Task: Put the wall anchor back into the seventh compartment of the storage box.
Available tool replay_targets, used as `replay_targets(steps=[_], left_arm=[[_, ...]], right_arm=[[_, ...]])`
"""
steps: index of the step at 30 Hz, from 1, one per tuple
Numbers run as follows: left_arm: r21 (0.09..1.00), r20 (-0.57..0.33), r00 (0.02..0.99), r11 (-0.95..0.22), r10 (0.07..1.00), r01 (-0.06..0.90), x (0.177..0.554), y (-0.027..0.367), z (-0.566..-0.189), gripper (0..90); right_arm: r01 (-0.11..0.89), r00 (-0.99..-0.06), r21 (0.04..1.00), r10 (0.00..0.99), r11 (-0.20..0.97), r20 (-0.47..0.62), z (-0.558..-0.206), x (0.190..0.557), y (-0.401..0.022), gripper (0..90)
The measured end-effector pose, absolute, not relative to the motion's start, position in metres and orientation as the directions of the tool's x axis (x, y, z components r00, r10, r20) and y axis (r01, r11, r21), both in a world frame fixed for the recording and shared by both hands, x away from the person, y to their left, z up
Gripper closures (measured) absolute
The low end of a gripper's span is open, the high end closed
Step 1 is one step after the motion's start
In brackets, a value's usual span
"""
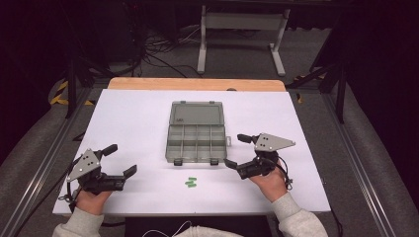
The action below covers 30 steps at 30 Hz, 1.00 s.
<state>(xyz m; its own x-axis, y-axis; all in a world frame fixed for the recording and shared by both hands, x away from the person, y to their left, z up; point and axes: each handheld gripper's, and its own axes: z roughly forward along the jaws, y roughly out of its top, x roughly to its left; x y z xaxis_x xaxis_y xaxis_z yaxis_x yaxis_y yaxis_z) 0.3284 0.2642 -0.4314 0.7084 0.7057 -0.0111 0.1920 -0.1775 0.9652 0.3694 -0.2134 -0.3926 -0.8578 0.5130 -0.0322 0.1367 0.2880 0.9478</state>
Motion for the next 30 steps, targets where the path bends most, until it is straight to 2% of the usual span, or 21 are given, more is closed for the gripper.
replay_targets(steps=[6,10,20,26,30], left_arm=[[0.965,-0.008,0.709,-0.180,0.705,0.190,0.329,0.262,-0.431,2.5],[0.962,-0.007,0.708,-0.188,0.706,0.197,0.329,0.262,-0.432,2.4],[0.963,-0.003,0.713,-0.190,0.701,0.190,0.327,0.260,-0.431,2.4],[0.962,-0.004,0.713,-0.191,0.701,0.193,0.328,0.260,-0.431,2.2],[0.962,-0.009,0.718,-0.189,0.696,0.195,0.328,0.260,-0.431,2.3]], right_arm=[[0.118,-0.869,0.944,0.492,0.308,-0.051,-0.384,0.373,-0.205,5.1],[0.126,-0.879,0.934,0.473,0.335,-0.051,-0.382,0.375,-0.203,8.3],[0.155,-0.915,0.858,0.400,0.490,-0.063,-0.364,0.384,-0.188,21.4],[0.163,-0.921,0.834,0.384,0.528,-0.063,-0.355,0.389,-0.183,22.3],[0.173,-0.930,0.783,0.361,0.598,-0.070,-0.350,0.395,-0.175,21.3]])
